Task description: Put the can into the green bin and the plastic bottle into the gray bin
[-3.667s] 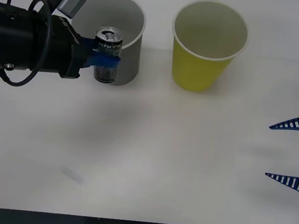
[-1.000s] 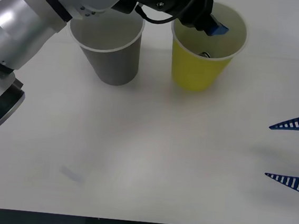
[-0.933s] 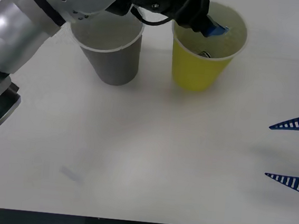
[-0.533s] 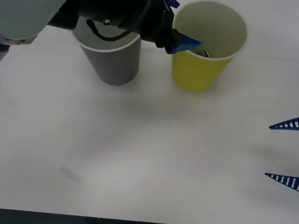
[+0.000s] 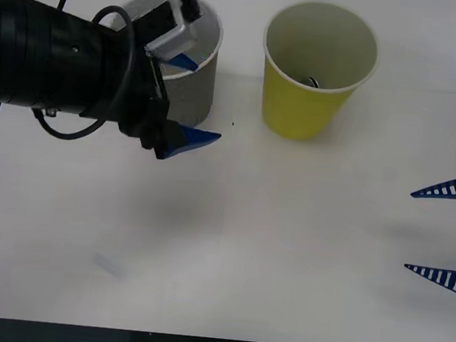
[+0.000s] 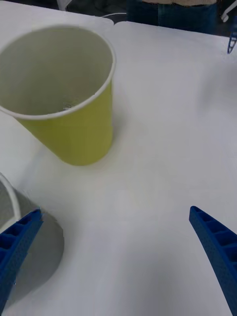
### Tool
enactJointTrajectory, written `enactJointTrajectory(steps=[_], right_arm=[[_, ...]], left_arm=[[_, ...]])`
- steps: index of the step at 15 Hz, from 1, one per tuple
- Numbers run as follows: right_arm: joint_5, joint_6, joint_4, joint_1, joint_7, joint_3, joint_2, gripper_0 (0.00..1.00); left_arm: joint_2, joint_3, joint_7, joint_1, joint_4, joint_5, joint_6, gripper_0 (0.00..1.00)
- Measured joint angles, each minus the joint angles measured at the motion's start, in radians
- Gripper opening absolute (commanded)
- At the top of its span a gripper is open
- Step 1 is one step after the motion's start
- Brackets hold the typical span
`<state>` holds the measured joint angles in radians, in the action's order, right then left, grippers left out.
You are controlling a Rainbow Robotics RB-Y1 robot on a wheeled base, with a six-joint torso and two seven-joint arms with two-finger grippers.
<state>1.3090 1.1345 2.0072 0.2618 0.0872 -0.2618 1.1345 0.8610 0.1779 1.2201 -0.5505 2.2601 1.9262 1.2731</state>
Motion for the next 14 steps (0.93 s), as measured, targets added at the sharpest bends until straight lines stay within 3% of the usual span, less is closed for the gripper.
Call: enactJointTrajectory(steps=[4,7,14], right_arm=[[0.000,0.000,0.000,0.000,0.000,0.000,0.000,1.00],[0.000,0.000,0.000,0.000,0.000,0.000,0.000,1.00],[0.000,0.000,0.000,0.000,0.000,0.000,0.000,1.00]], left_arm=[[0.135,-0.062,-0.094,0.186,0.088,-0.052,-0.055,1.00],[0.234,-0.090,-0.193,0.301,0.096,-0.144,-0.145,1.00],[0.343,-0.236,-0.473,0.531,0.047,-0.401,-0.189,1.00]])
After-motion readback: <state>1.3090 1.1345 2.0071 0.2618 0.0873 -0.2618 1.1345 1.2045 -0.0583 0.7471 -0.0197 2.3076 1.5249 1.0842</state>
